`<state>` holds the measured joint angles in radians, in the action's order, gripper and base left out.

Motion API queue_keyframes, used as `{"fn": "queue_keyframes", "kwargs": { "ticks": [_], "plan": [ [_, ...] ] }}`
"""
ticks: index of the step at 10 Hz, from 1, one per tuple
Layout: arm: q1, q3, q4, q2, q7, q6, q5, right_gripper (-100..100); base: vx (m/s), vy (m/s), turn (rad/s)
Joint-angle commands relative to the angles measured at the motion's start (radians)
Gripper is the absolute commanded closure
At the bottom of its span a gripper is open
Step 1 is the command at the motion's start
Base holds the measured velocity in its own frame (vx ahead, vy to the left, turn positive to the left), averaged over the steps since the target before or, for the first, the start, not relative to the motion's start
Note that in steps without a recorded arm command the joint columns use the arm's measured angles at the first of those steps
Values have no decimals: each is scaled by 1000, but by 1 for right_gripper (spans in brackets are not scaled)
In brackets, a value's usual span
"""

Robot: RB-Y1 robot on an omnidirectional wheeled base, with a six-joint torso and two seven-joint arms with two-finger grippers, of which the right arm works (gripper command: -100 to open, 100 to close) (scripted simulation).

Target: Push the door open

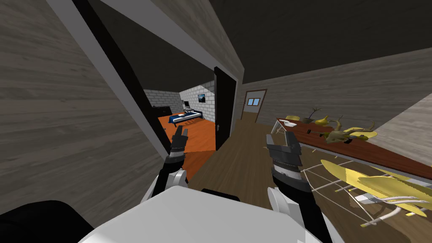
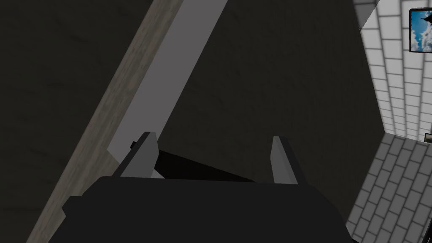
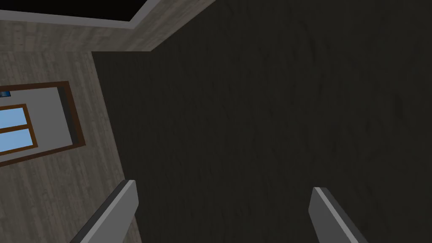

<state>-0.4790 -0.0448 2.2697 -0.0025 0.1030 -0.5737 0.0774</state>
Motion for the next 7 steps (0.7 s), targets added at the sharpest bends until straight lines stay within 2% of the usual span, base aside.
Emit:
{"fn": "queue_keyframes", "kwargs": {
  "ticks": [1, 7],
  "plan": [
    [12, 2, -30, -8, 0, -4, -2, -100, 42, -13, 117],
    [57, 11, -142, -31, -1, -20, -7, -100, 81, -41, 101]
  ]
}}
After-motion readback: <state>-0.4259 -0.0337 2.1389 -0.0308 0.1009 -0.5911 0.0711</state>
